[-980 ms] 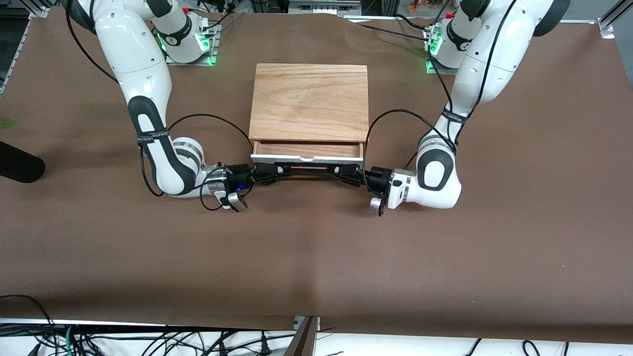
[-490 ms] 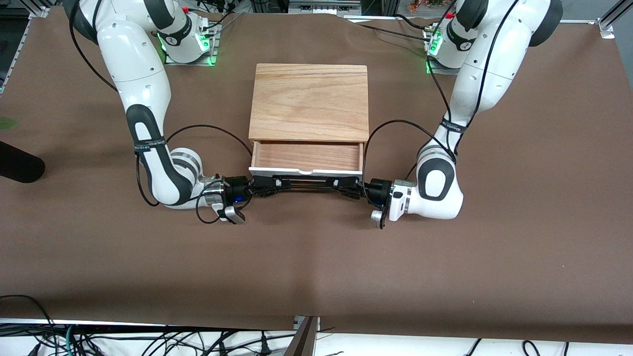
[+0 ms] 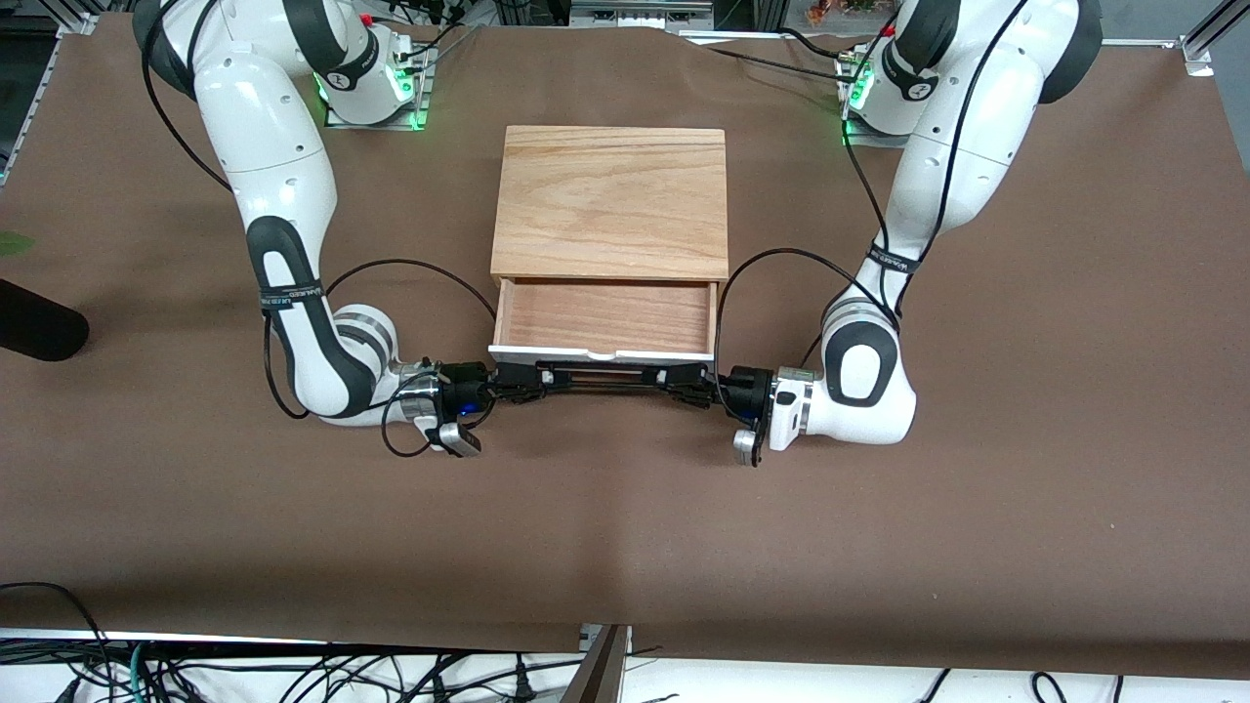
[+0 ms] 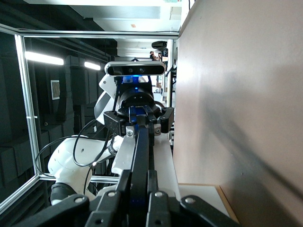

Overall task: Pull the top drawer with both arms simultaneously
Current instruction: 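Pull the drawer handle outward with both grippers together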

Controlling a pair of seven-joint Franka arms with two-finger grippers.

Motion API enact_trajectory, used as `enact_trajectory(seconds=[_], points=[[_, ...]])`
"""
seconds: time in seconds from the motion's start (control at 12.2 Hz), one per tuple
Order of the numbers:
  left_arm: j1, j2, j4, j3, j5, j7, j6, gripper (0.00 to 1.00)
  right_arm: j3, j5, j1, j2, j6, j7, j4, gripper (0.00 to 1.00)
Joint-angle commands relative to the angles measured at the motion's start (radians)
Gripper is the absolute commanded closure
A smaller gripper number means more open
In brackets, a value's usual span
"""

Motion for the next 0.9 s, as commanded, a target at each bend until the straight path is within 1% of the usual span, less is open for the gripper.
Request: enact_trajectory(seconds=[0.0,0.24,0.33,0.41,0.49,0.73,0.82], points=[[-0.004,-0.018,0.049,-0.019,-0.034,-0.056,-0.058,1.0,-0.009,0.027,-0.026,0.083,0.149,0.051,0.112,0.9],[-0.004,-0.006,0.045,-0.019,-0.04,-0.047,-0.058,1.0,-0.009,0.027,-0.032,0.104,0.16,0.056,0.148,0.9],[-0.004,-0.006,0.045,-0.019,-0.04,-0.049,-0.058,0.89,-0.009,0.027,-0.036,0.112,0.167,0.056,0.162,0.9],[-0.007,-0.006,0.047,-0.019,-0.035,-0.049,-0.058,0.57,-0.009,0.027,-0.04,0.12,0.169,0.062,0.177,0.9],[-0.01,-0.007,0.047,-0.019,-0.034,-0.041,-0.056,0.01,-0.009,0.027,-0.042,0.126,0.17,0.068,0.191,0.9],[-0.002,0.002,0.05,-0.018,-0.031,-0.04,-0.056,0.0,-0.009,0.027,-0.049,0.13,0.184,0.071,0.202,0.9],[-0.004,0.003,0.05,-0.002,-0.031,-0.014,-0.055,0.0,-0.009,0.026,-0.049,0.13,0.183,0.071,0.202,0.86]])
